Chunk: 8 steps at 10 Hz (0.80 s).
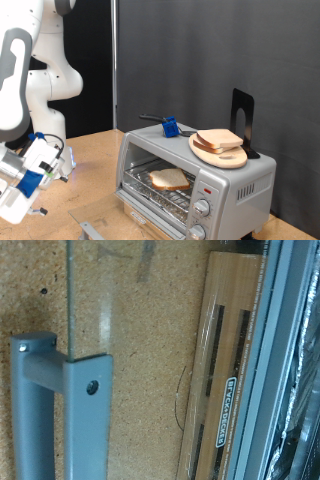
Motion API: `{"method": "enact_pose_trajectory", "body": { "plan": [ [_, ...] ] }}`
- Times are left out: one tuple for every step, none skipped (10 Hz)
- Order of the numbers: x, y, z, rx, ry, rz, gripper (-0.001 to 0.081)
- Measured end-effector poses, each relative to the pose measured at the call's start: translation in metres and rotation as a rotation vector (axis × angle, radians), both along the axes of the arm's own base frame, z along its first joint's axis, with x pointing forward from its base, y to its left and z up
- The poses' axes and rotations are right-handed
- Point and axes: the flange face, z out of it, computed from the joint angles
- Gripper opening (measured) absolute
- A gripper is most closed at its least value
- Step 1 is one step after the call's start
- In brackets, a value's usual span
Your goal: Make a piece of toast with the oven
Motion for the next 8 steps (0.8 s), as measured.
{"method": "enact_pose_trajectory", "body": {
  "plan": [
    [-0.001, -0.001, -0.005, 0.000, -0.013, -0.003, 0.0801],
    [-0.002, -0.001, -0.008, 0.004, -0.017, -0.014, 0.0801],
    [-0.002, -0.001, -0.010, 0.007, -0.014, -0.031, 0.0801],
    [-0.002, -0.001, -0.015, 0.001, -0.009, -0.060, 0.0801],
    [-0.001, 0.002, -0.021, -0.010, 0.001, -0.080, 0.0801],
    [0.001, 0.008, -0.029, -0.012, 0.016, -0.082, 0.0801],
    [0.004, 0.018, -0.036, -0.004, 0.029, -0.072, 0.0801],
    [0.007, 0.029, -0.042, 0.005, 0.039, -0.055, 0.0801]
  ]
}}
